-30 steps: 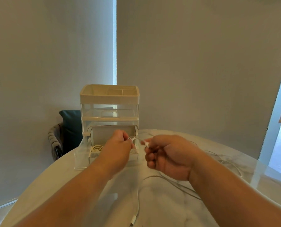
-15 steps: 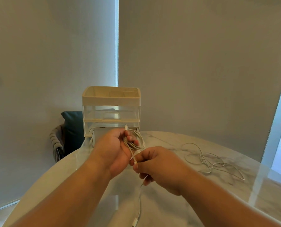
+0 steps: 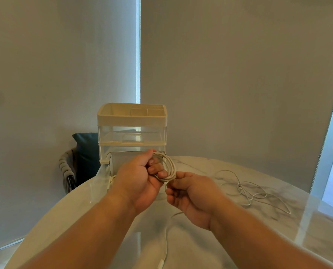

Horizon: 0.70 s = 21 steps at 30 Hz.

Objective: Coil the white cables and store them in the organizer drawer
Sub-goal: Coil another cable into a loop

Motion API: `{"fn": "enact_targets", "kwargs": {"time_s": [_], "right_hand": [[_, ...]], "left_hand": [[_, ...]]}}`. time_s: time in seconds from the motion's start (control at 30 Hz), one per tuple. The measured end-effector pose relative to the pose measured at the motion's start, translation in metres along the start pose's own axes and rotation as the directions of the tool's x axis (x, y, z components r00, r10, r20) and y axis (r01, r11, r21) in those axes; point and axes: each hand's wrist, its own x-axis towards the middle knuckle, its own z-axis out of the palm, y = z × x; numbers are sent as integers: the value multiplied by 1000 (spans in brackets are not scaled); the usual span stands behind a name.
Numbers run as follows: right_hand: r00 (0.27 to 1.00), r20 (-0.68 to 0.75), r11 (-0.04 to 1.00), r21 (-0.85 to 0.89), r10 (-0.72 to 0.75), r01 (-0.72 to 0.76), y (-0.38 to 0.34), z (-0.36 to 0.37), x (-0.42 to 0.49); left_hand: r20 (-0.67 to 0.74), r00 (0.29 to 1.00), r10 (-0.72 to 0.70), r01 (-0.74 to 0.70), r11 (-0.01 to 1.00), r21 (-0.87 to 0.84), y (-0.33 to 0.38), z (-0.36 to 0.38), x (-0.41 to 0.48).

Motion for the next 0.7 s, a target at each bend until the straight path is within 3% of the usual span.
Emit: {"fn": "enact_targets", "kwargs": {"time_s": [0.2,0.33,0.47,0.7], "right_hand": [[998,-55,998,35,-41,43,5,4,1],[999,19,992,118,-37,35,0,3,-1],[999,3,999,4,-43,43,4,4,0],[1000,-24,988,155,-15,19,4,5,1]], "left_hand": [[-21,998,51,-48,992,119,-9,-1,0],[-37,995,93,-82,969,232,-3,-3,-1],[-91,989,116,-77,931,358,-5,-1,-5],[-135,972,191,-97,855,510,-11,3,-6]]}}
